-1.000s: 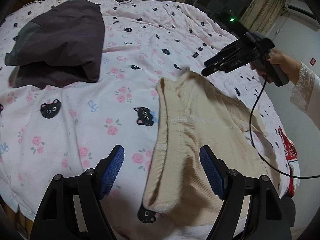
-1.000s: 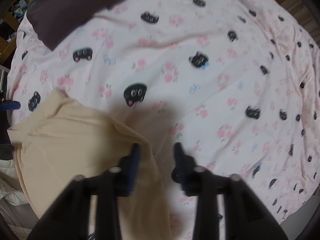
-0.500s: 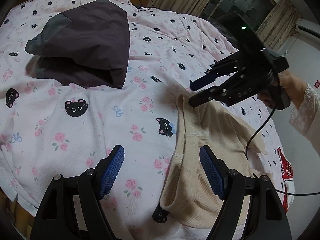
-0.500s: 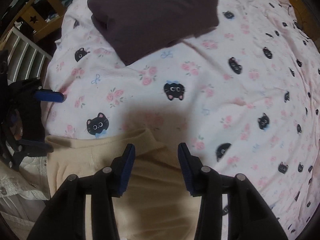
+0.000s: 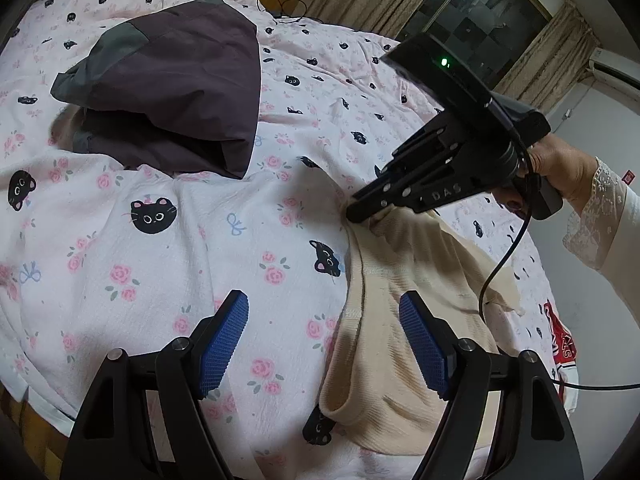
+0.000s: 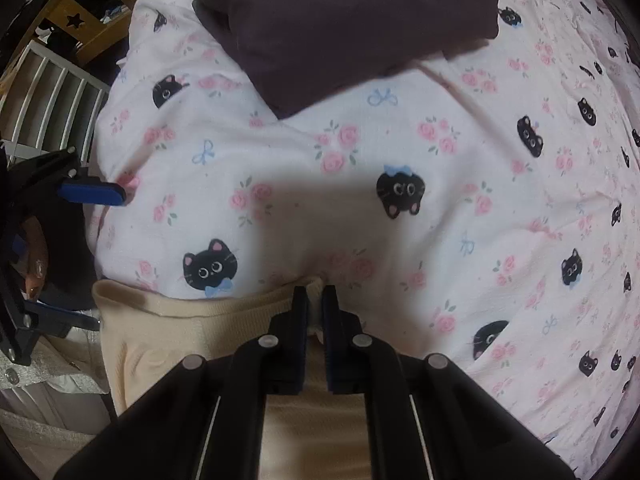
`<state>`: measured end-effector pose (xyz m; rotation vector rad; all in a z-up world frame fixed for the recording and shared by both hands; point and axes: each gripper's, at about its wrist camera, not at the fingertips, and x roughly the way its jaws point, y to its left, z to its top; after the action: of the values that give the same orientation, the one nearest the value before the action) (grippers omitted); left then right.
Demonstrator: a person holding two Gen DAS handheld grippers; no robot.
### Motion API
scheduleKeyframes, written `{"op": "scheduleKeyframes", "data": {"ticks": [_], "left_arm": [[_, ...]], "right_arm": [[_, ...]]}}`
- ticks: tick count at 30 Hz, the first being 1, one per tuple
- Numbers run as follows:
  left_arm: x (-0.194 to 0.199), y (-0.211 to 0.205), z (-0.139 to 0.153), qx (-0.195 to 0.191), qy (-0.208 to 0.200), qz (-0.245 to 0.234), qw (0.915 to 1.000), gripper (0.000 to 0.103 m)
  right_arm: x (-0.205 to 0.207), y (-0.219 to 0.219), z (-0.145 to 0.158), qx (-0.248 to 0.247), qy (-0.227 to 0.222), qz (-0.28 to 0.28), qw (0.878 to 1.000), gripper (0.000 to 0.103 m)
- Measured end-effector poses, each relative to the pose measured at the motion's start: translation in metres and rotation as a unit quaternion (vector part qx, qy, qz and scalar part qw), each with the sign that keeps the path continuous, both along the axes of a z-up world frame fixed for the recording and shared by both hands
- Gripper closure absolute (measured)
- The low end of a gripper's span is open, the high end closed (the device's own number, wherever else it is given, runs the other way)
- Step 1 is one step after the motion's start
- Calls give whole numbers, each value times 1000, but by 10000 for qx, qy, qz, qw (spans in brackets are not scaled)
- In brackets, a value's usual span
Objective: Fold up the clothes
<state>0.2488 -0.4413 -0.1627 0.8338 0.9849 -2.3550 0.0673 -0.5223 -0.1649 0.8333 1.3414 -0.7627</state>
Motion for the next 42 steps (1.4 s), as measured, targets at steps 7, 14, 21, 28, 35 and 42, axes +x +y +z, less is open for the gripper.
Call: {"op": "scheduleKeyframes", "data": {"ticks": [7,14,21,28,35,42], "left_arm": [[-1,0,-1,36,17,-8,10000,29],[7,-4,0,5,57,215,9998,29],[24,-18,-4,271,253,670,9971,29],[21,-13,-4,410,8,242,9989,29],[4,13,4,29,-458,-990,9940,29],[-14,46,21,-1050,-727,-2172,9677,29]], "right_arm": [[3,-17,20,-297,12,-69,9995,96],[11,-16,-5,-369,399,-109,9985,90],[-1,12,59,-1565,243,-901,9833,57],[10,95,71,-1743,-381,-1952,9644,52],[5,177,70,-1653,-961,-2881,9383,52],[-23,244,64,-1628,-1112,-3630,9107,51]]}}
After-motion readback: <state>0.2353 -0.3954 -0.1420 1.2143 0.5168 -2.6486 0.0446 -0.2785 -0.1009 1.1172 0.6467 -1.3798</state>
